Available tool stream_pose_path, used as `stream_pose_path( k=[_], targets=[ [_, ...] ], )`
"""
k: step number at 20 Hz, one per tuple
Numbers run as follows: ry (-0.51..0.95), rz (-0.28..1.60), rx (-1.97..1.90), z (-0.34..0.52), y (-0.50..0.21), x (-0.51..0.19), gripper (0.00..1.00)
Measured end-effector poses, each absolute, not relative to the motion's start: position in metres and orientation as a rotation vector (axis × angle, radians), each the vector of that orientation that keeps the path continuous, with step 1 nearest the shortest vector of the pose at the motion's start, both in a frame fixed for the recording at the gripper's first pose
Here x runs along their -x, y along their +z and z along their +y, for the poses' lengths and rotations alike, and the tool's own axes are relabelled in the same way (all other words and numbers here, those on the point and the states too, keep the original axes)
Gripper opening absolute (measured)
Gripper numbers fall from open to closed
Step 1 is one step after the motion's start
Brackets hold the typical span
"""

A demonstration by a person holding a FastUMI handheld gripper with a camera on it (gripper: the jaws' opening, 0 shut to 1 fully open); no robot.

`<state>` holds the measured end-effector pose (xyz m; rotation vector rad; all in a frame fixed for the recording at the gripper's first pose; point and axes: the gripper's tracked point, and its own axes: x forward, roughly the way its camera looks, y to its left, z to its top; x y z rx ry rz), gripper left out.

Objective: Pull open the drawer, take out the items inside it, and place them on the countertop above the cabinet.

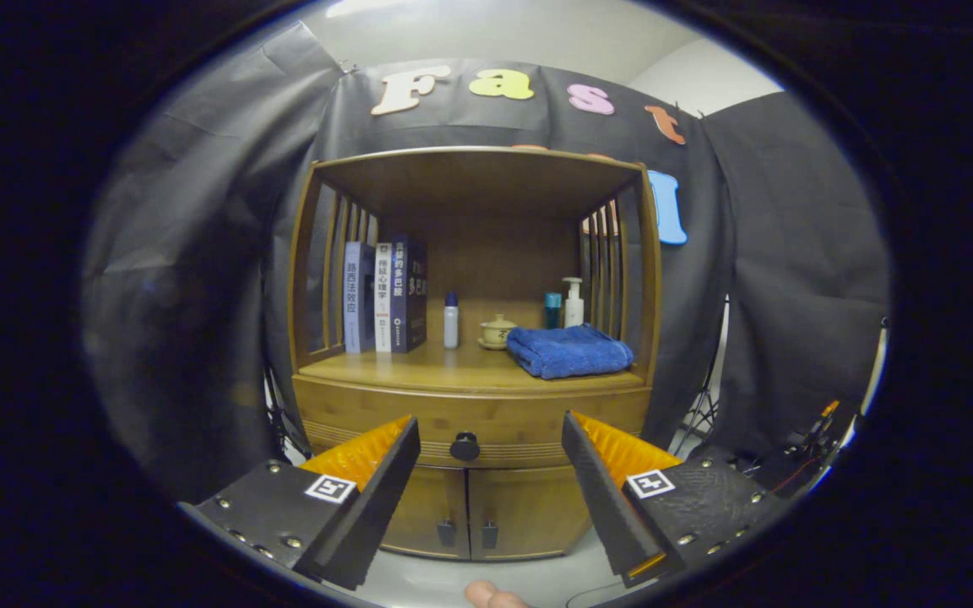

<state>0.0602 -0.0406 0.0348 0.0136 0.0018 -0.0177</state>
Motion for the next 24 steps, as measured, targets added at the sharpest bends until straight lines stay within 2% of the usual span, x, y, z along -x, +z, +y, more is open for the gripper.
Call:
stream_pose_path(
  k=[8, 15, 21, 24],
  targets=[
    [-0.029, 0.038, -0.082, -0.034, -0.001, -0.138, 1.00],
    [-0.032, 0.163, -0.005, -0.035, -0.055, -0.202, 1.00],
    [0.062, 0.265, -0.137, -0.014, -0.089, -0.222, 1.00],
    [0.097, 0.251, -0.170, 0.002, -0.091, -0.228, 0.65]
  ],
)
